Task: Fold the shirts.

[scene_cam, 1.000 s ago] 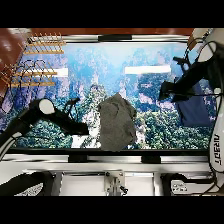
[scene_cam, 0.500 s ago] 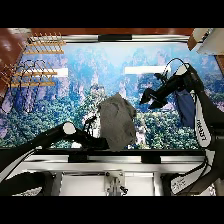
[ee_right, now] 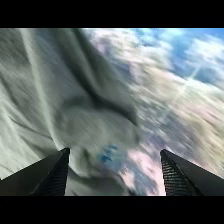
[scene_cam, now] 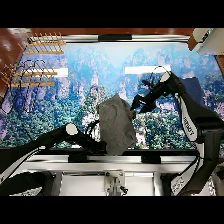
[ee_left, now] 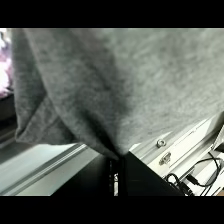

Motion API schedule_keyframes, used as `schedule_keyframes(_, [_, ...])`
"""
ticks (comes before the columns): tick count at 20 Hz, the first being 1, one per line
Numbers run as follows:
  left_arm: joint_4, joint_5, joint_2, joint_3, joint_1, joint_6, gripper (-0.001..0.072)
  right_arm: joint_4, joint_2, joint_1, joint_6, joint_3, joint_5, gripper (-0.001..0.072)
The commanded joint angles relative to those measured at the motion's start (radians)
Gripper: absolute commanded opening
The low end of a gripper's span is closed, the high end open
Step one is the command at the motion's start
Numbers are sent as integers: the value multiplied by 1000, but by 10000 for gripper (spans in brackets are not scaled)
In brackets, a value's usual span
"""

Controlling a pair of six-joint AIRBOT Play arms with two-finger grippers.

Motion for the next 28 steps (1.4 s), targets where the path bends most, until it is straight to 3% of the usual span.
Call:
schedule_keyframes(1, [-4,-56,6,0,2,29,31,84,-21,79,-60,0,-76,669])
schedule_keyframes(3, [-4,-75,26,0,11,44,31,107,-21,114,-62,0,-97,668])
schedule_keyframes(4, [0,-80,41,0,26,44,31,107,-21,130,-63,0,-100,626])
schedule_keyframes(5, [10,-86,61,0,46,43,31,108,-20,140,-63,1,-107,330])
schedule_keyframes(6, [29,-101,86,0,72,43,31,109,-11,146,-52,1,-115,82])
schedule_keyframes(10, [293,-240,292,113,233,9,29,71,151,114,-148,32,-172,65])
schedule_keyframes(13, [497,-314,478,408,378,10,29,13,336,70,-228,186,-186,65])
schedule_keyframes(17, [528,-244,596,884,579,-8,30,6,570,56,-230,452,-290,64])
schedule_keyframes(19, [528,-209,603,1052,631,-17,29,8,672,80,-220,476,-291,64])
schedule_keyframes(24, [542,-205,573,1116,644,-17,29,-59,748,156,-43,467,-50,64])
schedule_keyframes(28, [538,-266,447,1007,642,-17,30,-312,735,292,58,240,156,64])
